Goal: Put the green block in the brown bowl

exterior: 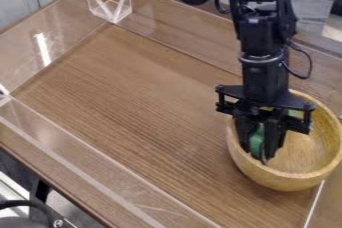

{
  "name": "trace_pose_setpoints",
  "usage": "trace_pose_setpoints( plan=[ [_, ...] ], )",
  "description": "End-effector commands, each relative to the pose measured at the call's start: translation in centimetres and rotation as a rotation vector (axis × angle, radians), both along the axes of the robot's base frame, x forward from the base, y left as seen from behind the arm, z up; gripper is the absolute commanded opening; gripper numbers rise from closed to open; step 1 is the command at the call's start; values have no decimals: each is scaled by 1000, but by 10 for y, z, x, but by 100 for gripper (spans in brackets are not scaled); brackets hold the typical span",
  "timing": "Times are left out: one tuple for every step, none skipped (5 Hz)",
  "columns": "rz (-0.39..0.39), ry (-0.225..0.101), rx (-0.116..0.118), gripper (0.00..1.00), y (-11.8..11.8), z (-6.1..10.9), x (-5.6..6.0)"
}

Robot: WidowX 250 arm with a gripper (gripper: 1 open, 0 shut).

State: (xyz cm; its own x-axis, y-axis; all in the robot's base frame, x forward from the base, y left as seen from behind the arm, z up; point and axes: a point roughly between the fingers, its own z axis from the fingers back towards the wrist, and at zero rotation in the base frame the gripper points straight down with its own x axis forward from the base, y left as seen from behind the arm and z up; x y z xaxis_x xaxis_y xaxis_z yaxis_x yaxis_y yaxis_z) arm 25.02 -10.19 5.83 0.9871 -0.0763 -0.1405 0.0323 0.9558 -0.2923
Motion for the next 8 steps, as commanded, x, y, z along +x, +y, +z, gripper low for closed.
trace_pose_setpoints(
  plan=[
    [-9, -62, -20, 0, -2, 14, 15],
    [-16, -68, -26, 0, -4, 15, 17],
    [-24, -71, -31, 0, -6, 17, 18],
    [-31, -74, -37, 0, -7, 18, 19],
    [-35, -77, -41, 0, -8, 18, 21],
    [-39, -80, -45, 0, -9, 19, 22],
    [-43, -82, -48, 0, -10, 19, 23],
    [-46, -84, -52, 0, -11, 19, 25]
  ],
)
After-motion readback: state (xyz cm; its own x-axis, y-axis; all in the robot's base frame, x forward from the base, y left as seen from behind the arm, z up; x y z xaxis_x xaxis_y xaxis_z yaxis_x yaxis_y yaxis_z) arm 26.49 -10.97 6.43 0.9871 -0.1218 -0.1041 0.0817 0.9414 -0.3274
